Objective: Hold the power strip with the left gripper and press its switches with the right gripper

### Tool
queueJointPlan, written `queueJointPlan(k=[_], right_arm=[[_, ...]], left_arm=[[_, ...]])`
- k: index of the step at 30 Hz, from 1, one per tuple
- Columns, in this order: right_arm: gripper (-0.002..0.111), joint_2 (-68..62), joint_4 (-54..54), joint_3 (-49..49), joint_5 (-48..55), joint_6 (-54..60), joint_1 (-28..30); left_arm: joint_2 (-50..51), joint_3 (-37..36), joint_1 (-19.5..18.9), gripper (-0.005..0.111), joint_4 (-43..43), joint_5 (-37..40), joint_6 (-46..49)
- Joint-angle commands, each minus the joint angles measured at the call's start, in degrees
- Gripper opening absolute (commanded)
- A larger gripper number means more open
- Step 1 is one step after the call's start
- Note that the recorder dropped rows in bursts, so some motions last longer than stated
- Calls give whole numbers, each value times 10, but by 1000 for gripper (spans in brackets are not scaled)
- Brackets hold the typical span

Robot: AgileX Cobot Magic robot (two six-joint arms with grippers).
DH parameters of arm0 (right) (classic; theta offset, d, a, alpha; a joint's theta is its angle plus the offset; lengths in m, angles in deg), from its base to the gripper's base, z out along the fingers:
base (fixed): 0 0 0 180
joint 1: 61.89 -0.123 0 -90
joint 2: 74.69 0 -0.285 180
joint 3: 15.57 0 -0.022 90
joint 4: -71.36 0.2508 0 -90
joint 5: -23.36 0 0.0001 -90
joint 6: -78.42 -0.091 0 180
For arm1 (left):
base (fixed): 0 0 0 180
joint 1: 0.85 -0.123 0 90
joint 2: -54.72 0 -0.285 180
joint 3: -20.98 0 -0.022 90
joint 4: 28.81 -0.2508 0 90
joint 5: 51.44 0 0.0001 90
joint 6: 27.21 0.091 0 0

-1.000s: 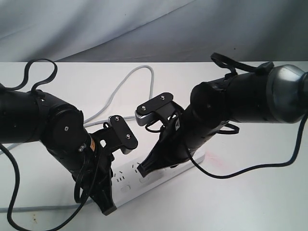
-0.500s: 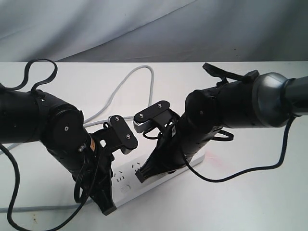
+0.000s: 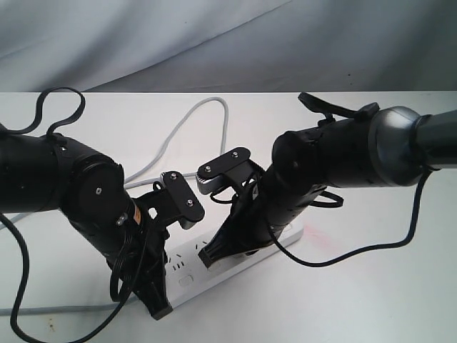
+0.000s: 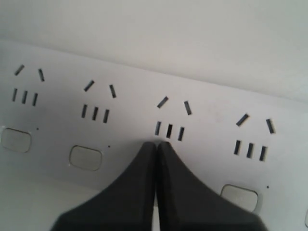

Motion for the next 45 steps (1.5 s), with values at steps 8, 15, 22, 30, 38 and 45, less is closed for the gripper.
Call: queueJointPlan(k=[8, 15, 22, 30, 38, 45], right_arm=[[0, -25, -75, 10, 24, -59, -1], [0, -25, -75, 10, 16, -61, -1], [0, -25, -75, 10, 40, -71, -1], [0, -37, -75, 18, 45, -74, -1], [0, -68, -70, 26, 41, -74, -1], [0, -44, -70, 26, 30, -74, -1]], left_arm=[[3, -2, 3, 0, -4, 4, -7], [3, -2, 3, 0, -2, 3, -8], [3, -2, 3, 0, -2, 3, -8], [3, -2, 3, 0, -2, 3, -8], [3, -2, 3, 0, -2, 3, -8], [3, -2, 3, 0, -2, 5, -7]])
